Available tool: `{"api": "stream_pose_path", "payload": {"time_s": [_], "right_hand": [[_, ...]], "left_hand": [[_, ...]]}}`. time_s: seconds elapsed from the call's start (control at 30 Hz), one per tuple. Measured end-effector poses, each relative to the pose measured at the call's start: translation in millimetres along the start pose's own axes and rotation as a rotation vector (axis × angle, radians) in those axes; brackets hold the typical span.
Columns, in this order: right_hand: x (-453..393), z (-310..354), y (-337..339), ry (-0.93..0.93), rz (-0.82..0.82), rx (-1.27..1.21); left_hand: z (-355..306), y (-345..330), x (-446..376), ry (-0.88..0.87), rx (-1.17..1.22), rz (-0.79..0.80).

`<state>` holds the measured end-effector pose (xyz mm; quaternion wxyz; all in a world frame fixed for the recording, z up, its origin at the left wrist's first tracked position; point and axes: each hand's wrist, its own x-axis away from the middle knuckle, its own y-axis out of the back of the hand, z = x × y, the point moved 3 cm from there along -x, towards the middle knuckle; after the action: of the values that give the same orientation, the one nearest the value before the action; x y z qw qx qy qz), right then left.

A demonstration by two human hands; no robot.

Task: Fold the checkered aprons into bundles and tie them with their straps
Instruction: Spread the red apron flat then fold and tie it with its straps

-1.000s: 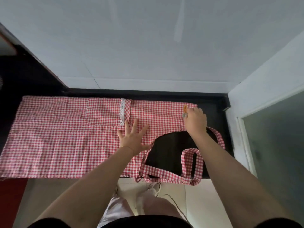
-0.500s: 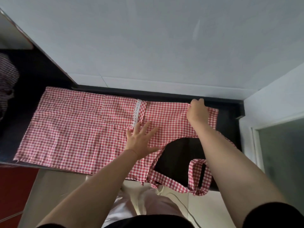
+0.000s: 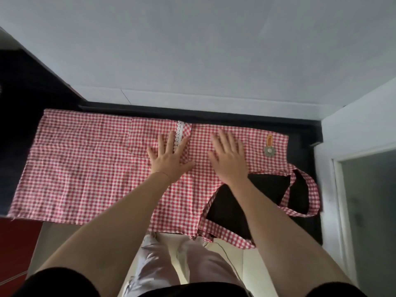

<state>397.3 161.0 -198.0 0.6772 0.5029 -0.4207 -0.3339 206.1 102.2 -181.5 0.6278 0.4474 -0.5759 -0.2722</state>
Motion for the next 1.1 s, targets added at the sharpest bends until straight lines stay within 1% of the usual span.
{"api": "stream_pose_path", "payload": {"time_s": [0.07,0.13,0.2,0.23,0.27,0.3,0.33,0.4,0.43,0.47,0.5,0.53,0.6,0.63,0.7,0.8,0.87,0.93,1.0,1.1], "right_hand": [[7,-47,4,-0.147,-0.054,0.009],[14,-83,10,-0.269,-0.054,0.018],[15,-90,14,-0.363,-0.032,0.043],[15,-82,17,-0.409,-0.035,0.045],[13,-68,22,-0.431,-0.072,0.042],[13,-46,28,-0.416,-0.121,0.026],[15,-20,33,-0.365,-0.179,0.004],[21,37,35,-0.15,-0.326,-0.074],[29,65,38,-0.046,-0.383,-0.137],[39,96,39,0.042,-0.409,-0.21],[45,116,35,0.1,-0.368,-0.255],[52,140,29,0.143,-0.268,-0.263],[66,186,9,0.206,-0.036,-0.232],[73,200,1,0.227,0.0,-0.234],[89,225,-9,0.263,-0.02,-0.17],[114,241,-26,0.238,0.06,0.039],[130,247,-35,0.211,0.112,0.126],[140,250,-41,0.152,0.139,0.157],[149,257,-43,0.121,0.101,0.162],[162,260,-41,0.144,0.045,0.109]], "left_hand": [[2,0,0,0.001,-0.001,-0.004],[0,0,-1,-0.015,-0.011,-0.001],[-2,3,-4,-0.035,-0.016,0.031],[-4,6,-4,-0.047,-0.006,0.05],[-4,11,-5,-0.064,0.026,0.06],[-3,14,-5,-0.082,0.093,0.045],[2,19,0,-0.102,0.179,-0.007],[16,25,15,-0.113,0.311,-0.182],[26,26,26,-0.11,0.325,-0.274],[41,25,40,-0.105,0.311,-0.331],[51,23,50,-0.099,0.282,-0.357],[65,20,62,-0.09,0.252,-0.338],[101,13,83,-0.072,0.189,-0.215],[114,9,90,-0.079,0.166,-0.168],[145,0,109,-0.133,0.12,-0.138],[186,-28,134,-0.173,0.006,-0.129],[210,-51,146,-0.171,-0.043,-0.039],[219,-68,156,-0.222,-0.132,0.022],[223,-72,166,-0.269,-0.211,0.026],[224,-66,172,-0.285,-0.186,0.003]]}}
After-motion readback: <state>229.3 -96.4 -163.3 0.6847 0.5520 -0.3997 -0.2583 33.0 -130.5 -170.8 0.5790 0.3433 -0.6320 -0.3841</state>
